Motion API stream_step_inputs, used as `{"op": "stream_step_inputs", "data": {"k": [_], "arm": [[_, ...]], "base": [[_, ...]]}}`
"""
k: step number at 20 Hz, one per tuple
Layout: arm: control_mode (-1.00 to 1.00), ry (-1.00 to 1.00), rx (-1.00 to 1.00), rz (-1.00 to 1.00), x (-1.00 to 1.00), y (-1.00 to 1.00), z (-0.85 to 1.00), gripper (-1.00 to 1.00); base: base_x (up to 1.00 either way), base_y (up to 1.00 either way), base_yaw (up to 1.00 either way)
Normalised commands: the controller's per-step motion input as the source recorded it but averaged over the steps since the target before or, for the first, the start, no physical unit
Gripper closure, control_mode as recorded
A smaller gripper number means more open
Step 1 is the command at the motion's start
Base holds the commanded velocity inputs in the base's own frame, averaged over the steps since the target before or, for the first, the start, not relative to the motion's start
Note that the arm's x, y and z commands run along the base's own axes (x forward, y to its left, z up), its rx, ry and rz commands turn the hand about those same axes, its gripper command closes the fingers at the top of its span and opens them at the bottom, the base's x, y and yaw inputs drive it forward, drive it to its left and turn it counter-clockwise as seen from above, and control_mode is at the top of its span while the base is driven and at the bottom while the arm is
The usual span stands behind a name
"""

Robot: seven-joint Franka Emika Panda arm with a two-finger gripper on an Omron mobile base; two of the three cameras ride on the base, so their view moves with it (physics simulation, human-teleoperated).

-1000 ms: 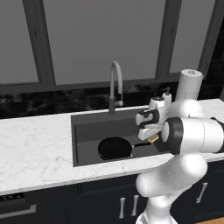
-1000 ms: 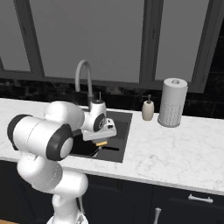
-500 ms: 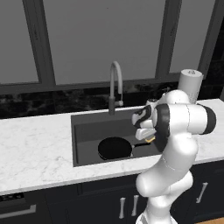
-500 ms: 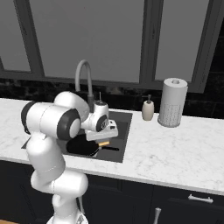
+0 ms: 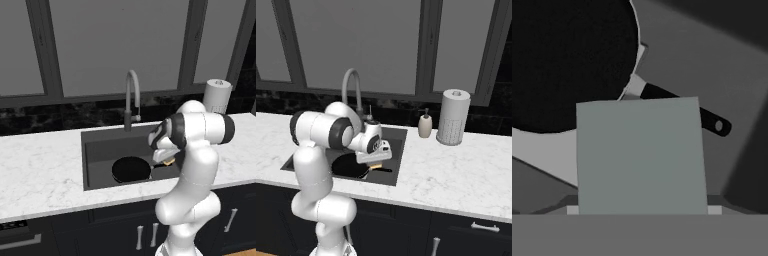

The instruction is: Pick the pan and sponge and place them into the sink. Then turn on the water.

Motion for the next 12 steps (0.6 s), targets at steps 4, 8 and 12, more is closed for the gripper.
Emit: {"op": "stream_step_inputs", "data": {"k": [4,8,12], "arm": [[-1.0,0.0,0.0,0.0,0.13,0.0,-0.35,1.0],[-1.0,0.0,0.0,0.0,0.15,0.0,-0.28,1.0],[-1.0,0.0,0.0,0.0,0.15,0.0,-0.29,1.0]], "base": [[0.0,0.0,0.0],[0.0,0.0,0.0],[0.0,0.0,0.0]]}}
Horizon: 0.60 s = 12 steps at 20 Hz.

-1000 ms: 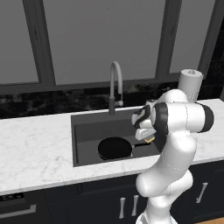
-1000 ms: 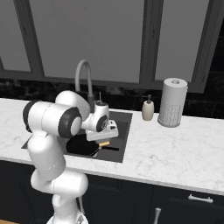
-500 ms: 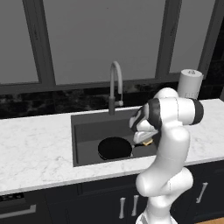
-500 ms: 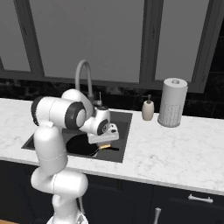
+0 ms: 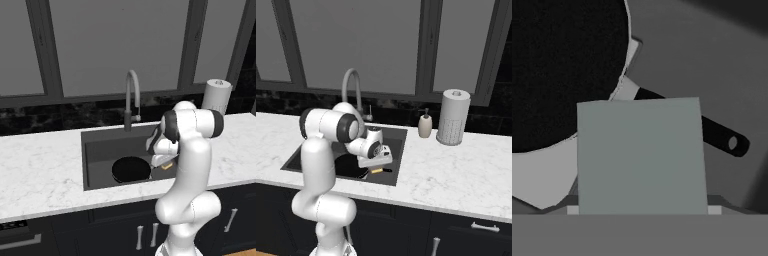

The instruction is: Pick the pan and sponge and place them into the sink. Then turn on the water.

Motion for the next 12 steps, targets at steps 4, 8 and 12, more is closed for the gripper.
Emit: {"op": "stream_step_inputs", "data": {"k": [4,8,12], "arm": [[-1.0,0.0,0.0,0.0,0.15,0.0,-0.19,1.0],[-1.0,0.0,0.0,0.0,0.08,0.0,-0.01,1.0],[-1.0,0.0,0.0,0.0,0.07,0.0,0.0,-1.0]], "base": [[0.0,0.0,0.0],[0.0,0.0,0.0],[0.0,0.0,0.0]]}}
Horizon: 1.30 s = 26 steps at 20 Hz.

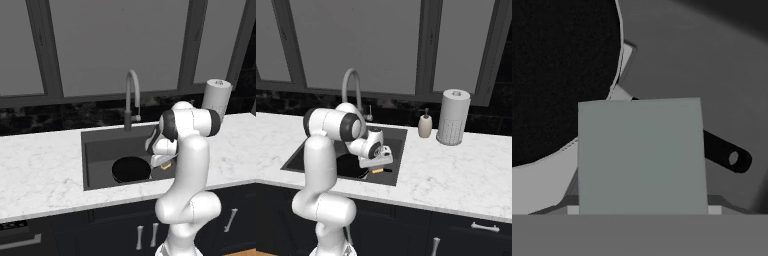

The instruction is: Pick the pan and sponge and place them into the sink. Then turn on the water.

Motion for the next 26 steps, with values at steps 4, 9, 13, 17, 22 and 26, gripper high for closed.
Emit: {"op": "stream_step_inputs", "data": {"k": [4,9,13,17,22,26], "arm": [[-1.0,0.0,0.0,0.0,0.15,0.0,-0.09,-1.0],[-1.0,0.0,0.0,0.0,0.31,0.0,-0.12,-1.0],[-1.0,-0.02,0.0,0.01,0.42,0.0,0.0,-1.0],[-1.0,-0.12,0.0,0.04,0.09,0.0,0.17,-1.0],[-1.0,-0.17,0.0,0.0,-0.52,-0.05,0.66,-1.0],[-1.0,-0.13,0.01,-0.01,-0.54,-0.01,0.99,-1.0]], "base": [[0.0,0.0,0.0],[0.0,0.0,0.0],[0.0,0.0,0.0],[0.0,0.0,0.0],[0.0,0.0,0.0],[0.0,0.0,0.0]]}}
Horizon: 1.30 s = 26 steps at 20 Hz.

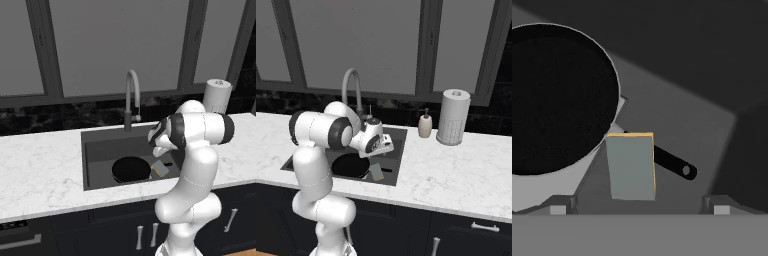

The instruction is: Pick the pan and sponge and place them into the sink. Then turn on the water.

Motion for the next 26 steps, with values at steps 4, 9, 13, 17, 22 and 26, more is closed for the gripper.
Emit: {"op": "stream_step_inputs", "data": {"k": [4,9,13,17,22,26], "arm": [[-1.0,-0.12,0.06,-0.03,-0.16,0.0,1.0,-1.0],[-1.0,-0.06,0.17,-0.06,0.0,-0.01,0.97,-1.0],[-1.0,0.12,0.21,-0.02,0.03,-0.07,0.33,-1.0],[-1.0,-0.01,0.27,0.0,0.03,-0.06,0.06,-1.0],[-1.0,-0.18,0.35,-0.04,0.14,0.0,0.14,-1.0],[-1.0,-0.11,0.27,-0.06,0.34,0.01,0.3,-1.0]], "base": [[0.0,0.0,0.0],[0.0,0.0,0.0],[0.0,0.0,0.0],[0.0,0.0,0.0],[0.0,0.0,0.0],[0.0,0.0,0.0]]}}
